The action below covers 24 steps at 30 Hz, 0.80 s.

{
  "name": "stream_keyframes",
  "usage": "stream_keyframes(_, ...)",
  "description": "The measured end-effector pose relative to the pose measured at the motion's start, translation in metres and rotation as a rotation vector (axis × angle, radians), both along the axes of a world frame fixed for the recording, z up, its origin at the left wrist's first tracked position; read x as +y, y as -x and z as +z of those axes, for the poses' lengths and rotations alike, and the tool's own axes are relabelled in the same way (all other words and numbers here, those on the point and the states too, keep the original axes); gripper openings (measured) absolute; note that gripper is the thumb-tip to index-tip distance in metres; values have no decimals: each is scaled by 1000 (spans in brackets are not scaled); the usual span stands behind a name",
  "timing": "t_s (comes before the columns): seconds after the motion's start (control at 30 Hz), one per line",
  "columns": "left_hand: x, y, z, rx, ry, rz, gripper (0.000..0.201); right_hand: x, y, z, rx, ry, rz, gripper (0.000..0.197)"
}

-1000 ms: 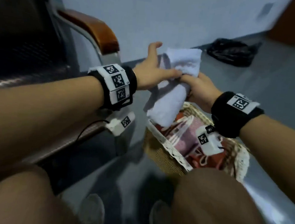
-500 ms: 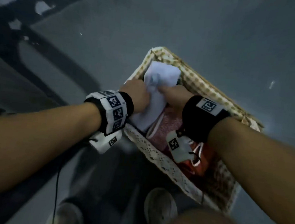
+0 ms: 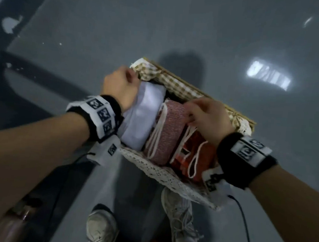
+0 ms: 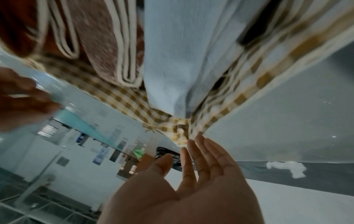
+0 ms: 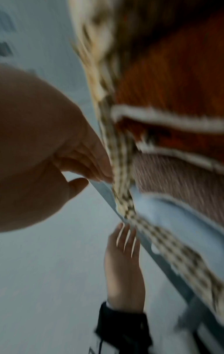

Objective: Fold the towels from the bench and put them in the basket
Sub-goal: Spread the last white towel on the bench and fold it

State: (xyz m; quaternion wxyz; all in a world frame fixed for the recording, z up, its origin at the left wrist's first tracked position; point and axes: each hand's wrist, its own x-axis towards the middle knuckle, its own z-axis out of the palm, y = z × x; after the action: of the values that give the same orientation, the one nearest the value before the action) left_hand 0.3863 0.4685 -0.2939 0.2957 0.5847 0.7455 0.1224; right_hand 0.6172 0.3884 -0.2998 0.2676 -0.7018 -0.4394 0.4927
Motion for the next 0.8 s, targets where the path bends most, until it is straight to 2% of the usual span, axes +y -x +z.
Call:
stream_keyframes(0.1,40,-3,-3,-7,33,64,37,0,-73,0,-466,-114,-221,27)
stream_keyframes(0.13,52,-3,-9,2,103,72,44,-1,-95,-9,-575,-65,-273,30)
stream_keyframes(0.17,63,-3,-18,-6,192,79,50,-2,-113,-16,-617,91,-290,39)
stream_keyframes(0.23,74,-7,-32,-40,351,61,54,-6,-134,-36,-543,492,-280,57)
stream_keyframes(0.27,76,-9,-37,-72,379,80,52,-11,-138,-45,-469,618,-276,59)
stream_keyframes(0.3,76,-12,-41,-98,370,105,48,-15,-137,-48,-393,658,-276,55)
stream_keyframes(0.37,79,-17,-46,-201,322,164,42,-14,-140,-53,-245,559,-365,39)
stream_keyframes(0.43,84,-22,-46,-255,267,182,39,-12,-141,-56,-57,455,-514,35)
stream_keyframes(0.5,91,-23,-40,-281,208,162,28,-14,-142,-52,58,412,-653,35)
stream_keyframes(0.57,91,-20,-36,-322,158,228,17,-14,-138,-38,84,380,-648,26)
stream_keyframes(0.63,86,-18,-26,-294,137,169,8,-12,-136,-21,127,321,-657,14)
stream_keyframes(0.73,78,-17,0,-376,206,148,16,-9,-135,22,266,238,-740,14)
stream_keyframes(0.8,69,-14,28,-543,292,248,33,-14,-135,50,313,196,-735,21)
